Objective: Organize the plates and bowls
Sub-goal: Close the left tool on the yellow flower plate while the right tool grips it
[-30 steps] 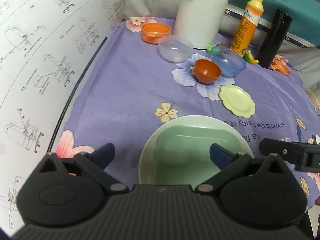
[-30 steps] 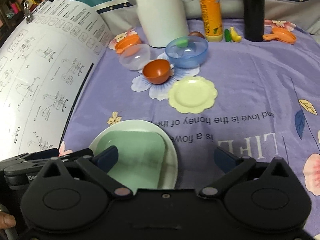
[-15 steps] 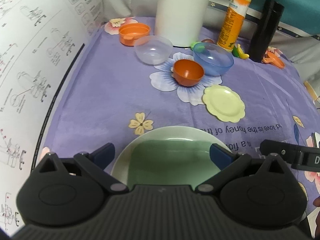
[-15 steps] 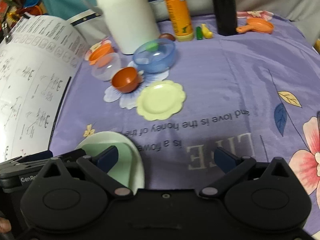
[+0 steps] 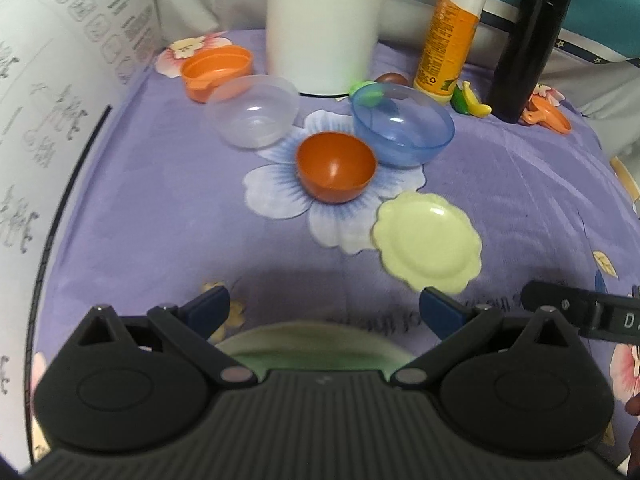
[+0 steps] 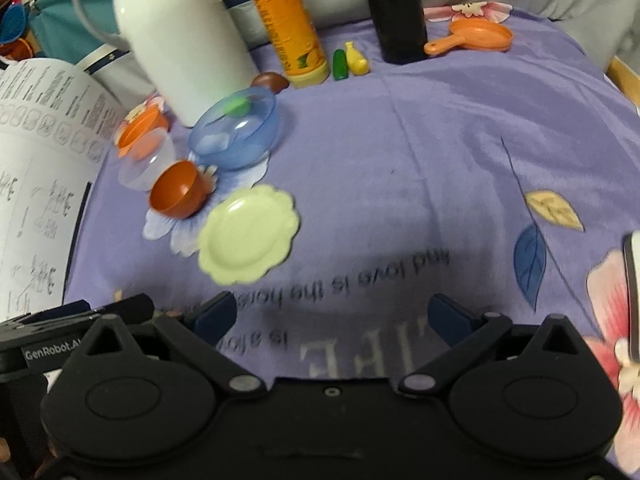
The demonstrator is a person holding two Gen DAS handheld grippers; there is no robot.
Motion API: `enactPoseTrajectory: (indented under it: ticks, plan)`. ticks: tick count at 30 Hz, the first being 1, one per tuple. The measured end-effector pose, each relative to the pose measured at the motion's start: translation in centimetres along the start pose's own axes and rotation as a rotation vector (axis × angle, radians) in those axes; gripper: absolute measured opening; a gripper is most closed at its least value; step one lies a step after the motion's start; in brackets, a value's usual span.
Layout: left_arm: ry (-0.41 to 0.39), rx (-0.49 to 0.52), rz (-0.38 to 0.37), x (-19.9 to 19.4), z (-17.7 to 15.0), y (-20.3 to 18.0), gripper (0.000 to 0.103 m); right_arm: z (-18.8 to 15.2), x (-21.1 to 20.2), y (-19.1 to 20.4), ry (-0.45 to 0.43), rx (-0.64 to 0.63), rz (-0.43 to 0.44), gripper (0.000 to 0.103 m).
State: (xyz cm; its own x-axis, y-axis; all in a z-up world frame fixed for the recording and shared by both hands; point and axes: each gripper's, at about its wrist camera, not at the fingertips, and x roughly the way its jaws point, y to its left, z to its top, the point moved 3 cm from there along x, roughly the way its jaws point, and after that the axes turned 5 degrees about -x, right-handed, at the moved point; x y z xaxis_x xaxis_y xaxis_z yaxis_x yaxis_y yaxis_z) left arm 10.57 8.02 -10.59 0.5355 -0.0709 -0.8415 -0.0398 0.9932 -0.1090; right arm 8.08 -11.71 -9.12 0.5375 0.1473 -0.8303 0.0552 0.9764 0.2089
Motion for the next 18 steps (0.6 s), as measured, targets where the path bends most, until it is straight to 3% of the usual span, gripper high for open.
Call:
enactPoseTrajectory:
  ticks: [2,8,11,13,18]
  plan:
    - [0.003,0.008,-0.004,0.8,0.4,-0.6,0.103,1.0,0.6,-0.1,-0.006,0.004,0.001,0.100]
    - [0.017,0.029,-0.007,3.1,1.6,-1.8,0.102,3.7,2.9,0.1,-0.002,0.013,0.040,0.077]
    - [0.034,0.031,-0.018,4.2,2.0,-2.2,0.096,4.5,4.3,0.3,0.008,0.018,0.066,0.066]
    - [0.042,0.031,-0.025,4.8,2.1,-2.4,0.090,4.8,5.2,0.4,0.026,0.021,0.087,0.053]
    - [0.053,0.035,-0.035,5.8,2.0,-3.1,0.084,5.1,6.7,1.0,0.031,-0.006,0.101,0.042]
